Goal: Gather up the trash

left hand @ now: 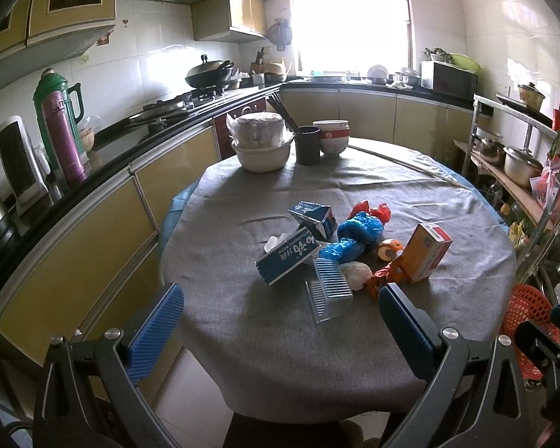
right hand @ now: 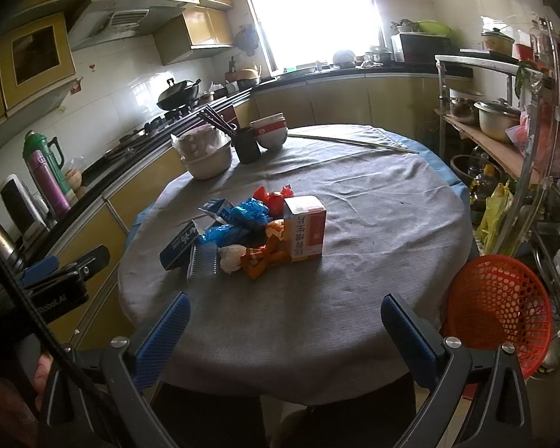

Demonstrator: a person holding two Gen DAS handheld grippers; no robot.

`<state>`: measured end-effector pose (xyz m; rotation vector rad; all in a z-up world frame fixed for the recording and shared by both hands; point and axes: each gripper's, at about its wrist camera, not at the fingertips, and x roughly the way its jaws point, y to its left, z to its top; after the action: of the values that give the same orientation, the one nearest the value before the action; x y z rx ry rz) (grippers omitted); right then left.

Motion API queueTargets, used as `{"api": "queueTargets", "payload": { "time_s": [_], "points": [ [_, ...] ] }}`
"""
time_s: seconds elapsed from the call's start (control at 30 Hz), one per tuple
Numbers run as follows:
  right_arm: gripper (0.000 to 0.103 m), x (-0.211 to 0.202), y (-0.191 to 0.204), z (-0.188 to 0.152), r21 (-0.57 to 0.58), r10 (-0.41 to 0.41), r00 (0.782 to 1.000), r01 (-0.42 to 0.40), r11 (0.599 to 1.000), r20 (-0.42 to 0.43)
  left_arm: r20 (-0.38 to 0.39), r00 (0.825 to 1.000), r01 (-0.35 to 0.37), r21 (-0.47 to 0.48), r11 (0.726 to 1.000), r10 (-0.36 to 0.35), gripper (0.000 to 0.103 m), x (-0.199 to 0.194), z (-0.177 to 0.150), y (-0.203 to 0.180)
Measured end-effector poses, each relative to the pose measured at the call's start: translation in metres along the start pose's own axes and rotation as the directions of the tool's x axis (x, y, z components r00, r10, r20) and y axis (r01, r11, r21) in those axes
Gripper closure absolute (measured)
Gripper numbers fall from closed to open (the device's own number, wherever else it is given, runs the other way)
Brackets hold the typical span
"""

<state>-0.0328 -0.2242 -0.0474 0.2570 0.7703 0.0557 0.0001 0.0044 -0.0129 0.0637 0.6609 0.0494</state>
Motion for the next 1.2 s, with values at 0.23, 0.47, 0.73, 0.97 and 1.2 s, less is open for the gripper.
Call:
{"api": "queueTargets", "payload": {
  "time_s": [0.23,0.47,0.73,0.97,1.2],
  "points": [
    [0.0,0.004,0.002,0.0,-0.002,0.003,1.0,-0.003,1.0,-0.003,-0.007,1.0,0.0,-0.005,1.0,0.0,0.0,0.002,0.0,0.001],
    [0.0,0.007,0.003,0.0,-0.006,0.006,1.0,-0.006,1.0,-0.006,-0.012,1.0,-0.003,-0.01,1.0,0.003,0.0,0.004,0.0,0.004],
    [0.0,0.008,0.003,-0.001,-0.007,-0.002,1.0,0.002,1.0,0.0,-0.005,1.0,-0.003,-0.011,1.0,0.003,0.0,0.003,-0.001,0.005],
    [0.0,0.005,-0.004,-0.001,0.01,-0.011,1.0,0.011,1.0,-0.006,-0.016,1.0,-0.003,-0.005,1.0,0.003,0.0,0.005,-0.003,0.003],
    [0.0,0.03,-0.018,0.013,0.071,0.042,0.998,-0.04,0.997,-0.039,-0.056,0.998,-0.008,-0.019,1.0,0.007,0.0,0.024,-0.005,0.013]
  ]
}}
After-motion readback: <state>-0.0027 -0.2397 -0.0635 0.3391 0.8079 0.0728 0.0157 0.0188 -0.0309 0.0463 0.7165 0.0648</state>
